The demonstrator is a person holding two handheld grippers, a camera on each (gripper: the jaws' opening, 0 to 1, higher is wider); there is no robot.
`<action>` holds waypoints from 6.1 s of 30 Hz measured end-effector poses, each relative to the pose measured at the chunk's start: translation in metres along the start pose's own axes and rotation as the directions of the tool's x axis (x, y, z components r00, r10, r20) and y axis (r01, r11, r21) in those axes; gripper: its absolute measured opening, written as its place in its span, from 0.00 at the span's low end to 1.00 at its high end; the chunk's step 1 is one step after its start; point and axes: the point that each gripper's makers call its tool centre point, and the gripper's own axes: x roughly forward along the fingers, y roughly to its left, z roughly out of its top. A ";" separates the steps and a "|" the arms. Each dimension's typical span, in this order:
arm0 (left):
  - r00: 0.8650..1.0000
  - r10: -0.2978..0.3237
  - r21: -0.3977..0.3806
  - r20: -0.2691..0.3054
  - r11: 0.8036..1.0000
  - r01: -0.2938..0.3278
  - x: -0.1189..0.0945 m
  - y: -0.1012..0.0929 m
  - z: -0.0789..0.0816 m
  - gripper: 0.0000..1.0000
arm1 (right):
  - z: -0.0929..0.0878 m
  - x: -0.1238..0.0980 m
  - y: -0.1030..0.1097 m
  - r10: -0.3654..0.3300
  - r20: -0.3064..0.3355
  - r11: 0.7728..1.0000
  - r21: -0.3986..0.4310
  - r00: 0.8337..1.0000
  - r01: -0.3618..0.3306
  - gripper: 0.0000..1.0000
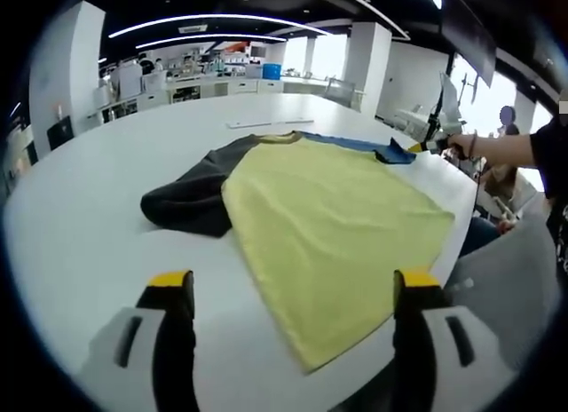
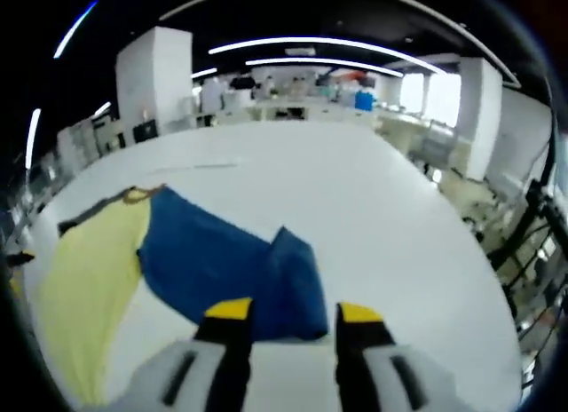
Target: Fold the garment on the visible template until the final outline fits inside the template.
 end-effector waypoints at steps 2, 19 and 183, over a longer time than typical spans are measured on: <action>1.000 0.001 0.001 -0.001 1.000 -0.001 0.000 0.000 0.000 0.89 | -0.002 0.000 0.002 0.006 -0.005 1.000 0.020 1.000 -0.006 0.32; 1.000 0.010 0.013 -0.024 1.000 -0.010 -0.002 0.001 -0.002 0.86 | -0.012 0.002 0.009 -0.020 -0.016 0.997 0.079 1.000 0.022 0.09; 0.999 -0.010 -0.002 0.042 1.000 0.011 -0.004 -0.001 0.008 0.98 | 0.150 0.047 0.366 0.467 -0.036 0.748 -0.518 0.884 -0.416 0.00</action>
